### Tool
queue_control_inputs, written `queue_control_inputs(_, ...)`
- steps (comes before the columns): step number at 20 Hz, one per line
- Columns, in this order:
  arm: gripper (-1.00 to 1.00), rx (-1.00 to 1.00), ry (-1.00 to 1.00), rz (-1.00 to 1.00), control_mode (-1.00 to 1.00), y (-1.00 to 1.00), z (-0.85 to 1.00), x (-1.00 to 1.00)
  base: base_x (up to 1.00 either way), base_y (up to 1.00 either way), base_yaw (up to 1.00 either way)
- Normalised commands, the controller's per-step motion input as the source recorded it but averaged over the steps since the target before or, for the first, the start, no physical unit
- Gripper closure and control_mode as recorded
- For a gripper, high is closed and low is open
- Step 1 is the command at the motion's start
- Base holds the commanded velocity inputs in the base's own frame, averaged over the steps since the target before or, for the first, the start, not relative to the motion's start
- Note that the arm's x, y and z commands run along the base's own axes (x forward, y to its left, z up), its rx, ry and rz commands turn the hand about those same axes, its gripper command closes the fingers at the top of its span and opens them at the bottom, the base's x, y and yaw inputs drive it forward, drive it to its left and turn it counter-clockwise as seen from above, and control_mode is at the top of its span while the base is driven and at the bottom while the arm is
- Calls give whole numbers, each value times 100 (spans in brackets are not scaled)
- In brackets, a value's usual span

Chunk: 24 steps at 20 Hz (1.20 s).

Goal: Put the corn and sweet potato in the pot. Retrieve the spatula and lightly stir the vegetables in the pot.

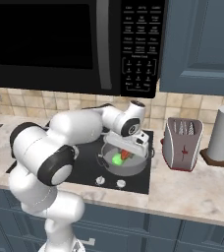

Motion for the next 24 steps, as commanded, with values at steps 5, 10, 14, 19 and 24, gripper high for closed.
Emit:
queue_control_inputs(5, 100, 0, 3, 4, -100, 0, -13, 17, 0, 0, 0)
queue_control_inputs(10, 100, 0, 0, 5, -100, 0, -4, 0, 0, 0, 0)
queue_control_inputs(14, 100, 0, 0, 9, -100, 0, -5, 0, 0, 0, 0)
queue_control_inputs(19, 100, 0, -2, 11, -100, 0, -1, 0, 0, 0, 0)
queue_control_inputs(24, 100, 0, -2, 9, -100, 0, -4, 0, 0, 0, 0)
